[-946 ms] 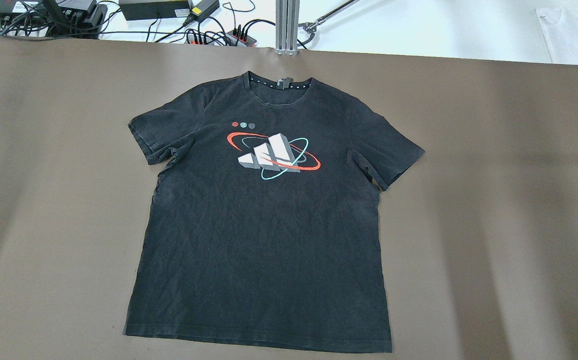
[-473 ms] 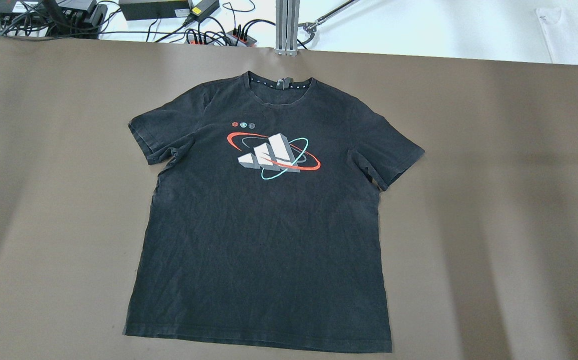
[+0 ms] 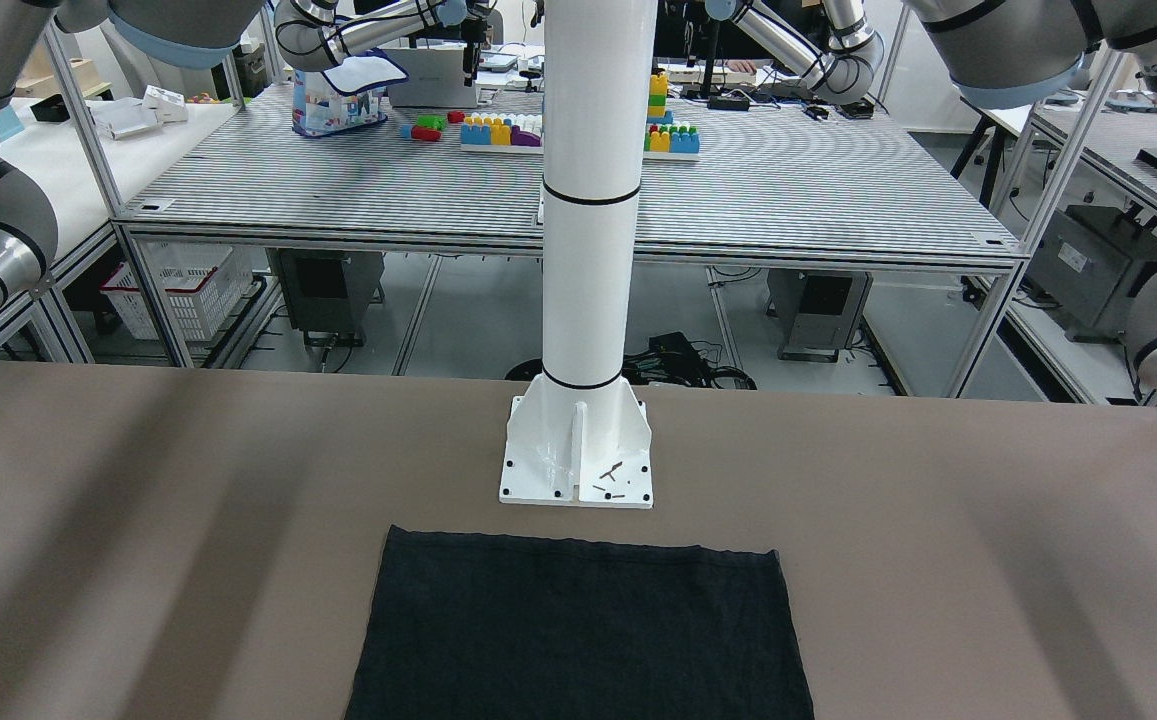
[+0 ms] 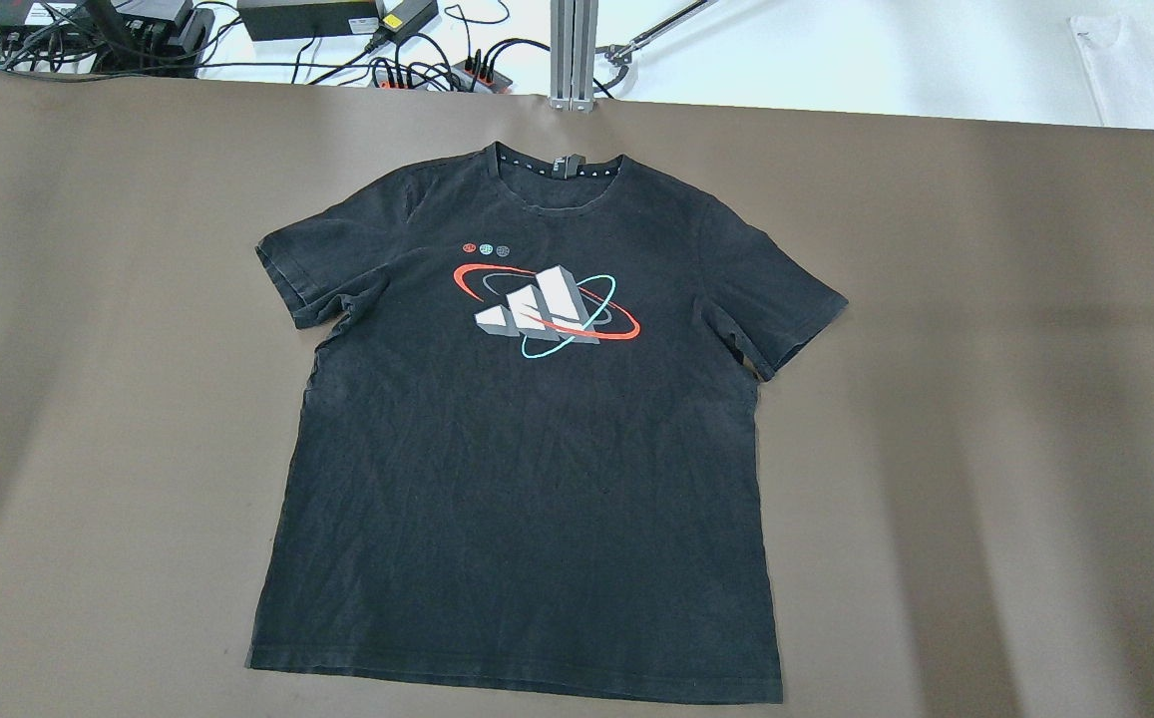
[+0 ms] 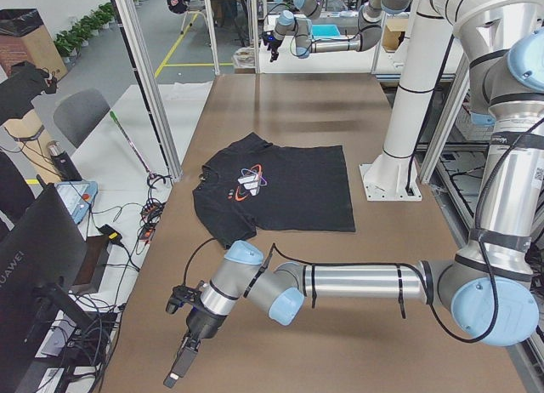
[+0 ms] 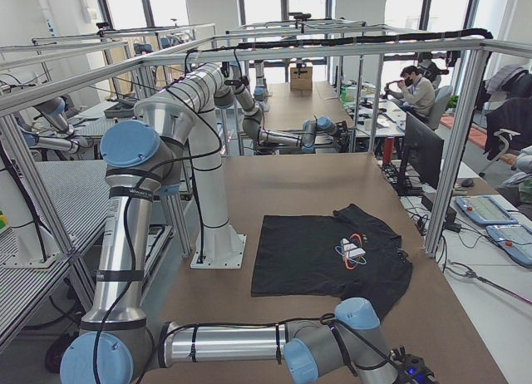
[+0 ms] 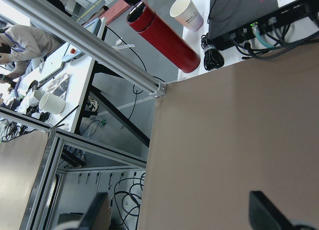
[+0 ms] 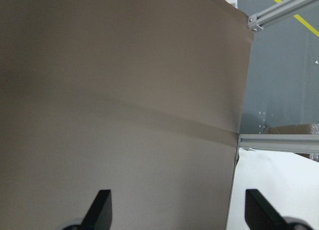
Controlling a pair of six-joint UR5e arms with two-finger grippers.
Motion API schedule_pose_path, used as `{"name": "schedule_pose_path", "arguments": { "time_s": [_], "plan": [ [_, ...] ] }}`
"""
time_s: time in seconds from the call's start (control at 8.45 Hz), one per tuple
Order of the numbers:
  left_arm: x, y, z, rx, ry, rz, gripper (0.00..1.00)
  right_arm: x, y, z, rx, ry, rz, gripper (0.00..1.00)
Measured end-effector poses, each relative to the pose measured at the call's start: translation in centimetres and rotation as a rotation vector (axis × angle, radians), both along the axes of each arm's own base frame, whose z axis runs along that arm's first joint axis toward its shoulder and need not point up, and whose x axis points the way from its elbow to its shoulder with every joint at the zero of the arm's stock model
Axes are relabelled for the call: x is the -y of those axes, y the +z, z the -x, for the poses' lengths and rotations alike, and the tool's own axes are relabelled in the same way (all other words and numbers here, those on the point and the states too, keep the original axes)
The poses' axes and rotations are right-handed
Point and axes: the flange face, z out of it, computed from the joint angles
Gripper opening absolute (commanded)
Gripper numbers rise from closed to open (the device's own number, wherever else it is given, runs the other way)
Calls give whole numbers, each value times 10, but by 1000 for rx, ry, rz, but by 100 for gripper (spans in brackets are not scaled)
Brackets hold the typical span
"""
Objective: Fold clothes
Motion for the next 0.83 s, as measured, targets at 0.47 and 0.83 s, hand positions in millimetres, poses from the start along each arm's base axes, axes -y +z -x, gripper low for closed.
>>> {"name": "schedule_pose_path", "arguments": {
  "time_s": [0.47,0.83],
  "plan": [
    [2,-7,-12,-18,27,-7,100,0,0,0,1,-1,0,94],
    [1,-14,-19,-83,68,-19,100,2,-3,1,3,-1,-5,94]
  ]
}}
